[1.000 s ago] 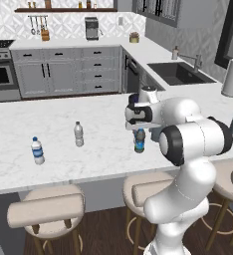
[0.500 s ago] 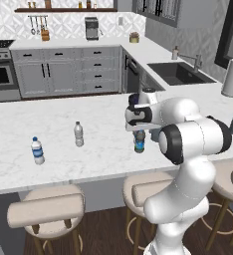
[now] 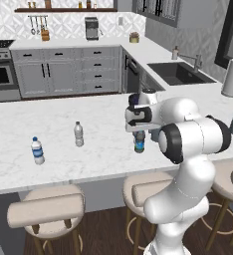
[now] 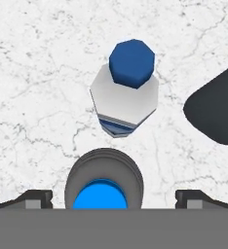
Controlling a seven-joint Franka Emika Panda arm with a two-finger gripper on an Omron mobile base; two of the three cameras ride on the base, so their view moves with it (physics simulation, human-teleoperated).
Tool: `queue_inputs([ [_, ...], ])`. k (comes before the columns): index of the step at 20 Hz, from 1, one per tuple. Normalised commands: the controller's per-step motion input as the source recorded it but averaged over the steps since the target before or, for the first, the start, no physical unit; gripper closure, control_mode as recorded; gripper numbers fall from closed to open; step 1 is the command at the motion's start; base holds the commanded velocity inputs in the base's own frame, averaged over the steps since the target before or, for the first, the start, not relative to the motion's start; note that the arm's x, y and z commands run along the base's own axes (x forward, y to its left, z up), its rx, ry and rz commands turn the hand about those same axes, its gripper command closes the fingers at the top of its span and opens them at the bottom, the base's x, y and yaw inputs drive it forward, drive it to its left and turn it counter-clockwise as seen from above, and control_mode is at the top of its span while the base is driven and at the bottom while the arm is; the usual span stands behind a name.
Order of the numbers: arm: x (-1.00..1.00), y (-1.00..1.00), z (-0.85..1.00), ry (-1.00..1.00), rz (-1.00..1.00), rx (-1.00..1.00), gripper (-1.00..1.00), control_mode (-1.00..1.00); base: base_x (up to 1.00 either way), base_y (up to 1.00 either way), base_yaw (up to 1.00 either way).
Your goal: Move the plastic bottles in the middle to the plastics group, and the glass bottles in the middle to the glass group.
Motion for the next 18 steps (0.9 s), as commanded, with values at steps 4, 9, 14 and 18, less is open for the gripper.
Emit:
queue_inputs([
  [4, 0.00, 0.00, 0.00, 0.00, 0.00, 0.00, 1.00, -1.00, 0.00, 0.00, 0.00],
  [9, -0.04, 0.00, 0.00, -0.02, 0.00, 0.00, 1.00, -1.00, 0.00, 0.00, 0.00],
  [14, -0.36, 0.03, 0.16, -0.04, 0.00, 0.00, 1.00, -1.00, 0.00, 0.00, 0.00],
  [18, -0.24, 0.45, 0.19, -0.01, 0.03, 0.00, 1.00, -1.00, 0.00, 0.00, 0.00],
])
